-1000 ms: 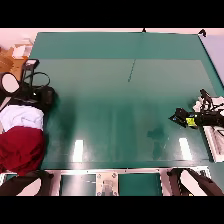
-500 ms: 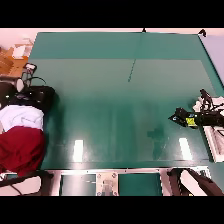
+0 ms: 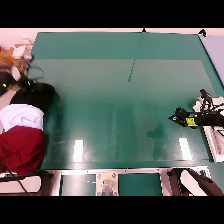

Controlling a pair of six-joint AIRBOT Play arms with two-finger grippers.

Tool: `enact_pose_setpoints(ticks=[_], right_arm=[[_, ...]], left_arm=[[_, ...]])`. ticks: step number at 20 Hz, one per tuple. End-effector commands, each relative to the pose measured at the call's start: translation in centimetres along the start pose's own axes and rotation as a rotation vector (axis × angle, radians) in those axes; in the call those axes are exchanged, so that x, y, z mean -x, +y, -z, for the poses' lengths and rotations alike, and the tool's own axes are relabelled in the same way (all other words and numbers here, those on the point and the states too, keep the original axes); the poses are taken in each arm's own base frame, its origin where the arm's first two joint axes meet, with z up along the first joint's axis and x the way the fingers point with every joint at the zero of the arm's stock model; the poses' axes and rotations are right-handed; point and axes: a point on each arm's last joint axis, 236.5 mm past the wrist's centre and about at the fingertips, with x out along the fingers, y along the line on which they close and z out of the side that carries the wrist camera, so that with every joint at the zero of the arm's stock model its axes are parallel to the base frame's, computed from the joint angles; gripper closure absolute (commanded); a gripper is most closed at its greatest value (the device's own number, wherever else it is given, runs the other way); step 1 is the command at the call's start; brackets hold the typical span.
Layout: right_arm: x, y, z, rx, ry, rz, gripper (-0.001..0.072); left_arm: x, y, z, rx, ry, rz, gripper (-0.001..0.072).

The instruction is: Fold the shirts.

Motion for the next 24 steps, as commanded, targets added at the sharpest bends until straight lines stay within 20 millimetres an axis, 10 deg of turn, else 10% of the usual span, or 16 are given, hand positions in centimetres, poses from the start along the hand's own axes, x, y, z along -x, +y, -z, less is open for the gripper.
enact_pose_setpoints(ticks=[1,3,6,13,14,15,16,18,24], right_arm=[[0.1,0.9,-0.1,-0.017,-0.005,-0.036,0.0636],[0.2,1.4,-0.4,-0.022,-0.013,-0.054,0.0636],[0.8,1.9,-1.0,-0.012,-0.026,-0.061,0.0636],[1.4,2.4,-1.3,0.000,-0.026,-0.070,0.0565],[1.4,2.4,-1.3,0.000,-0.025,-0.070,0.0482],[1.4,2.5,-1.1,0.000,-0.020,-0.071,0.0415],[1.4,2.5,-0.9,0.000,-0.009,-0.072,0.0362],[1.4,2.5,-0.2,-0.002,0.020,-0.075,0.0270],[-1.2,0.4,2.1,-0.061,0.062,-0.053,0.0271]], left_arm=[[10.1,-5.2,-9.7,0.079,-0.275,0.244,0.0683],[17.4,-10.6,-13.2,0.005,-0.402,0.378,0.0683],[22.9,-20.5,-12.3,-0.150,-0.402,0.571,0.0683],[22.5,-41.3,-2.0,-0.462,-0.144,0.876,0.0681],[21.4,-43.2,-0.5,-0.476,-0.091,0.893,0.0596],[20.1,-44.6,0.8,-0.485,-0.040,0.901,0.0151],[19.0,-45.1,1.6,-0.451,0.016,0.897,0.0010],[17.6,-43.2,1.5,-0.410,0.075,0.871,0.0010],[13.4,-29.3,3.5,-0.135,0.441,0.748,0.0010]])
